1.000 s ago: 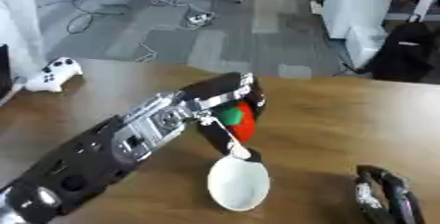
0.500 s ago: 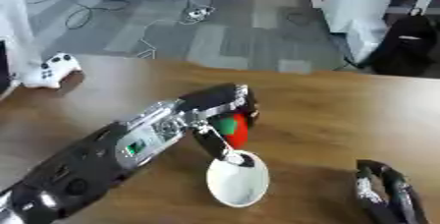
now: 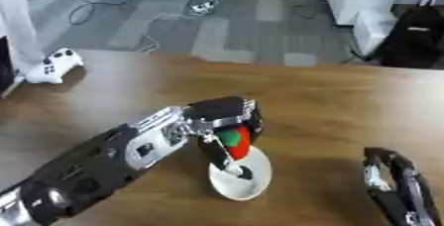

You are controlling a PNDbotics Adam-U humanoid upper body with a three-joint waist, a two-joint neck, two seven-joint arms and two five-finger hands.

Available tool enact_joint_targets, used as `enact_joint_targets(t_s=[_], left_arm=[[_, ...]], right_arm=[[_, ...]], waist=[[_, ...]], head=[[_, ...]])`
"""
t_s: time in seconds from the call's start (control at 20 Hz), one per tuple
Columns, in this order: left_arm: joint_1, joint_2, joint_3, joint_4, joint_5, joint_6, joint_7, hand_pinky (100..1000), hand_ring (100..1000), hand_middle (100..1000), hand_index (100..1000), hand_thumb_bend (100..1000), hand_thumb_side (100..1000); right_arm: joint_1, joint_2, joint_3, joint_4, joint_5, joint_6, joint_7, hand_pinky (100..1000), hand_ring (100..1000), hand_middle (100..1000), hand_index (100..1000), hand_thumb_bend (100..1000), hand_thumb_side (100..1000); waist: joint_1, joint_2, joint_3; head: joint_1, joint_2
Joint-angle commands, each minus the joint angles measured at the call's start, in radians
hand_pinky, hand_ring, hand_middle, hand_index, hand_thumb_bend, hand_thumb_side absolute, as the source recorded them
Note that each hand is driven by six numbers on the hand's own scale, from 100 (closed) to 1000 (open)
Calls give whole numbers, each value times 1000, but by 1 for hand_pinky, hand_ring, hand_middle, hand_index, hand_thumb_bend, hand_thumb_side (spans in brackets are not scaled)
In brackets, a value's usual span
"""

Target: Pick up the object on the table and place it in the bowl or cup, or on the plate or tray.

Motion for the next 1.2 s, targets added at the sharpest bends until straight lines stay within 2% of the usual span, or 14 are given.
enact_joint_targets(t_s=[0.05,0.35,0.45,0.65,0.85,1.0,1.05,1.2], left_arm=[[-15,4,2,-5,1,-5,-7,492,100,146,319,601,100],[-15,4,0,-1,1,-10,-11,498,100,149,324,607,100],[-15,3,1,-1,0,-11,-11,531,100,163,334,636,100],[-17,7,5,-8,-7,-24,-11,673,230,265,393,749,100],[-19,8,6,-10,-14,-36,-7,729,290,338,434,756,123],[-20,6,2,-12,-16,-45,-7,780,357,402,468,786,216],[-20,6,1,-14,-17,-49,-6,821,411,455,491,813,289],[-20,5,1,-15,-15,-61,0,872,495,542,549,872,413]], right_arm=[[-24,-9,3,-39,-4,2,7,897,738,514,713,100,408],[-27,-9,4,-42,-1,3,9,897,738,514,713,100,408],[-28,-9,4,-40,0,3,8,897,737,514,712,100,408],[-27,-9,4,-37,2,4,8,898,737,514,711,100,407],[-26,-8,4,-34,4,3,9,898,737,514,711,100,407],[-28,-8,3,-33,7,3,8,898,737,514,711,100,407],[-28,-8,2,-32,8,3,7,898,737,514,711,100,407],[-30,-7,2,-31,10,2,6,899,737,514,711,100,406]], waist=[[-3,-13,-1],[-4,-12,-1],[-4,-12,-1],[-4,-12,2],[-4,-13,2],[-4,-13,2],[-4,-13,2],[-4,-13,2]], head=[[-6,2],[-6,2],[-6,2],[-8,0],[-9,-1],[-11,-2],[-11,-3],[-10,-4]])
